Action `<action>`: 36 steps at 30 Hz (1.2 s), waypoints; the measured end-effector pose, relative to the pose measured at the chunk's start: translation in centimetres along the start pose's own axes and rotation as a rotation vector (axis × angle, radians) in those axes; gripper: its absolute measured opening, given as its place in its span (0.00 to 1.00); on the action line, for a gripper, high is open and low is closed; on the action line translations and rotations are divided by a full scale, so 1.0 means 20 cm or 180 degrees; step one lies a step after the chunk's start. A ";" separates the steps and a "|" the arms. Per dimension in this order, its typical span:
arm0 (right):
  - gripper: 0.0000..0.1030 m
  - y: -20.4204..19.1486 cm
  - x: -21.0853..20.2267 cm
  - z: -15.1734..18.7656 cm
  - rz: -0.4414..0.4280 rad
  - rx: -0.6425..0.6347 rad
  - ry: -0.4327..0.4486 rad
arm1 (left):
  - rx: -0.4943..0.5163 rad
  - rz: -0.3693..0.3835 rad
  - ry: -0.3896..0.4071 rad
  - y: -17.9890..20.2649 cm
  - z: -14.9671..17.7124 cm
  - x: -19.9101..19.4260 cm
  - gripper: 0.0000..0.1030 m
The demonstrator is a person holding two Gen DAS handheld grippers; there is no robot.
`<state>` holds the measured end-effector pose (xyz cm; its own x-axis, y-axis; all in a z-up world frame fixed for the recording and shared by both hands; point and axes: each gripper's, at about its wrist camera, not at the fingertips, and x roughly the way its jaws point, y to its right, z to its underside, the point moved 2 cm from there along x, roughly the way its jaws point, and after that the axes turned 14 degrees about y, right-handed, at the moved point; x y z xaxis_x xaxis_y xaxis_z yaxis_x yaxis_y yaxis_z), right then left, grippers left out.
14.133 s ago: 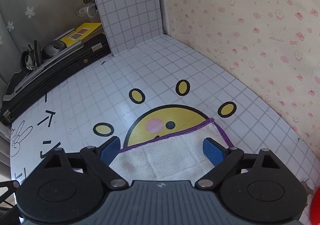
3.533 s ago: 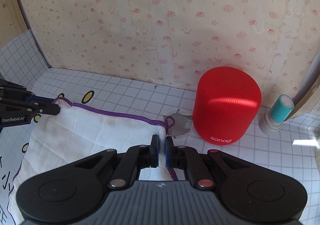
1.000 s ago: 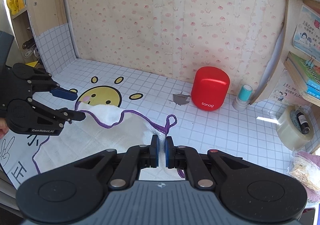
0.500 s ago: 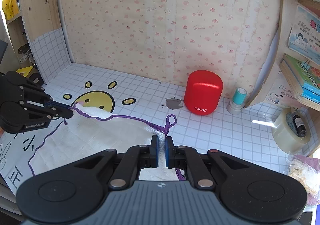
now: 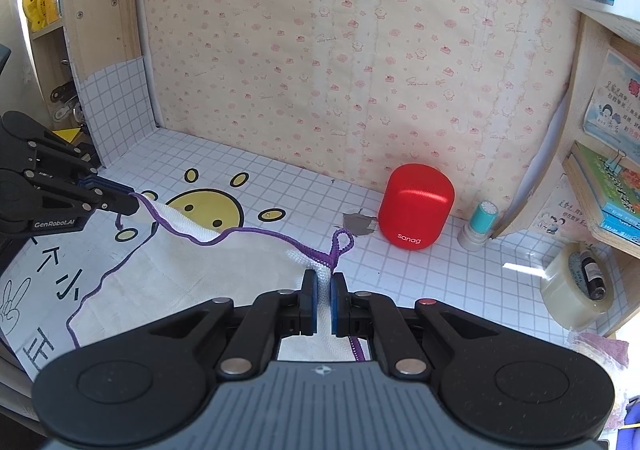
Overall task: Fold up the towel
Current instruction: 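Carry the lifted hem over the towel toward its opposite edge with both grippers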
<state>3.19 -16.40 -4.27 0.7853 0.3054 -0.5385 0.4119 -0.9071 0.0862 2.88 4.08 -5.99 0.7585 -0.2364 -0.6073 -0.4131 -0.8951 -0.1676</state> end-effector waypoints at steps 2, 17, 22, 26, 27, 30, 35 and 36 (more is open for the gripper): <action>0.05 -0.01 -0.02 0.00 0.0017 -0.0003 -0.0009 | 0.0014 0.0016 -0.0007 0.00 0.01 -0.02 0.04; 0.05 -0.11 -0.11 0.08 -0.0002 -0.0064 -0.0120 | 0.0120 0.0034 0.0023 0.01 0.10 -0.16 0.04; 0.05 -0.13 -0.14 0.12 -0.0038 -0.0086 -0.0143 | 0.0124 -0.0007 -0.0022 0.05 0.12 -0.20 0.04; 0.05 -0.11 -0.18 0.14 -0.0064 -0.0096 -0.0123 | 0.0150 -0.0008 -0.0064 0.10 0.14 -0.23 0.04; 0.05 -0.11 -0.19 0.14 -0.0067 -0.0108 -0.0122 | 0.0150 -0.0005 -0.0074 0.11 0.15 -0.24 0.04; 0.05 -0.11 -0.21 0.16 -0.0093 -0.0133 -0.0142 | 0.0141 0.0007 -0.0107 0.13 0.17 -0.26 0.04; 0.05 -0.13 -0.23 0.20 -0.0155 -0.0137 -0.0221 | 0.0141 0.0047 -0.0201 0.16 0.21 -0.28 0.04; 0.05 -0.14 -0.24 0.21 -0.0168 -0.0139 -0.0239 | 0.0148 0.0054 -0.0216 0.16 0.22 -0.28 0.04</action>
<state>-3.61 -16.52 -5.49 0.7258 0.3283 -0.6045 0.4727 -0.8764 0.0917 -4.91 4.20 -6.56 0.7160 -0.2238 -0.6612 -0.4498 -0.8723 -0.1917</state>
